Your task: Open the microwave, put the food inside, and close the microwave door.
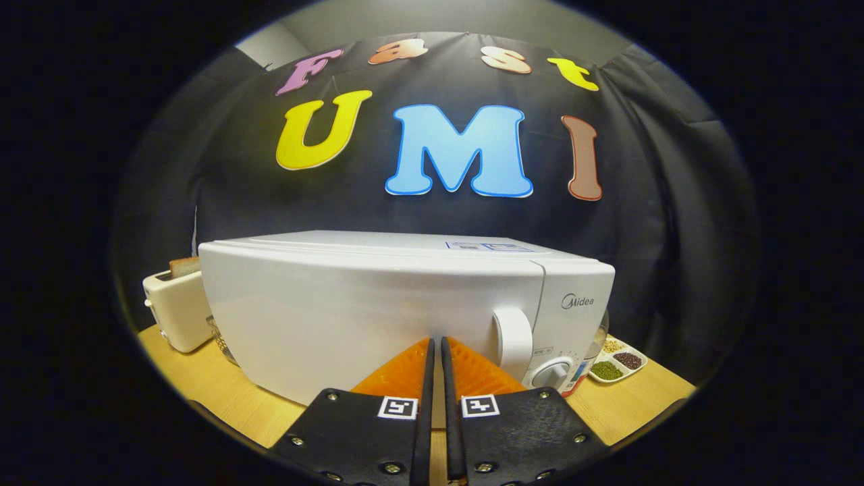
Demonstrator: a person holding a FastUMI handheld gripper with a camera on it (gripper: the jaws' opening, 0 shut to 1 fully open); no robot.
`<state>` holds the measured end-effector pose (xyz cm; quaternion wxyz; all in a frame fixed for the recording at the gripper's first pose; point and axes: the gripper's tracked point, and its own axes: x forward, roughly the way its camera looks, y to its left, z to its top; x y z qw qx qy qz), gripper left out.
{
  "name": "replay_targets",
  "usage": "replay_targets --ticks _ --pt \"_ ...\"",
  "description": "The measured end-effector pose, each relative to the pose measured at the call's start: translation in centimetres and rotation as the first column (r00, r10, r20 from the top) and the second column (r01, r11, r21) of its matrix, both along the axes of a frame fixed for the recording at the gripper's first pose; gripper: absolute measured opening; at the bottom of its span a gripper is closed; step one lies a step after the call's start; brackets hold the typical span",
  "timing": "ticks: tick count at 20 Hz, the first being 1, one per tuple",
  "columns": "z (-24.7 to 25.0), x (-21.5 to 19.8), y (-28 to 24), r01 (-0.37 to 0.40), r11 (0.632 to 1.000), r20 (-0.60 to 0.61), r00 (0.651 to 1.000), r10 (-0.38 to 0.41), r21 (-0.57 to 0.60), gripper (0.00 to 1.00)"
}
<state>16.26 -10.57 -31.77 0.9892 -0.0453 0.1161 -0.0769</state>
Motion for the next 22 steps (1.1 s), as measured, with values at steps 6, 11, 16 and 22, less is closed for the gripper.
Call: replay_targets --ticks 6,11,16,22 --pt "1.4 -3.3 1.3 -0.033 0.998 -0.037 0.999 0.035 0.044 0.1" --pt "4.1 -9.4 2.3 -0.044 0.996 -0.065 0.997 0.049 0.072 0.09" --pt "11.9 -13.8 3.6 -0.091 0.991 0.024 0.996 0.089 0.095 0.09" --pt "20.5 -17.1 5.2 -0.134 0.983 0.095 0.988 0.123 0.126 0.16"
